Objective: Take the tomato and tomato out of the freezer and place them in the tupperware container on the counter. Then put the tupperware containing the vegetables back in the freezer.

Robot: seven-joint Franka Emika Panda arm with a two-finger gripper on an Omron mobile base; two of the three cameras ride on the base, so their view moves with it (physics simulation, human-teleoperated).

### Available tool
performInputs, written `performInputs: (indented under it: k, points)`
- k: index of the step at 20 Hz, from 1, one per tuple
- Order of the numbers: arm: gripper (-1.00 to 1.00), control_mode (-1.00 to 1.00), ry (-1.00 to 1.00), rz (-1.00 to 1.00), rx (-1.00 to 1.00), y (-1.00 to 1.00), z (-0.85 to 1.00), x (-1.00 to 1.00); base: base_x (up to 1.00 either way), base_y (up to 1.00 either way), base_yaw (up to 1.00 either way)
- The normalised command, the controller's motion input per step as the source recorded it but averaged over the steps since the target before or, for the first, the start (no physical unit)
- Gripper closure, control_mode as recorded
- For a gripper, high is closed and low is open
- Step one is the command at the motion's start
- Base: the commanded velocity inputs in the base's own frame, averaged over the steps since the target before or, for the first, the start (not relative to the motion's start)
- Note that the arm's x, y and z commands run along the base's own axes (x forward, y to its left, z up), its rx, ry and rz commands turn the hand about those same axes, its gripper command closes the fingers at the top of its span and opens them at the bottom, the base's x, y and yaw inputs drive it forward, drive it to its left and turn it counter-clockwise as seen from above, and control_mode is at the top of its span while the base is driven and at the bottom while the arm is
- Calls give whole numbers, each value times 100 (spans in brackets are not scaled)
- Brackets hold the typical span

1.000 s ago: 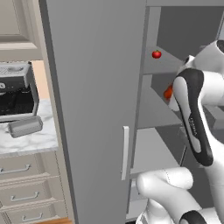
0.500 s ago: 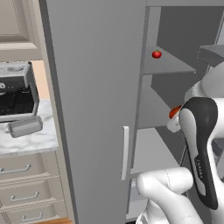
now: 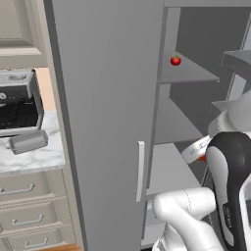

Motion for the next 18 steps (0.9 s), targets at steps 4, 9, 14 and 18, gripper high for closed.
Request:
performInputs:
  k: [4,9,14,18]
  points:
    - [100,100,9,-13,11,0,-19,-34,-19,0,-4]
    - [100,100,0,0,0,0,0,0,-94,49,-19]
    - [100,100,0,0,0,0,0,0,-28,100,-19]
    - [100,100,0,0,0,0,0,0,3,100,-12]
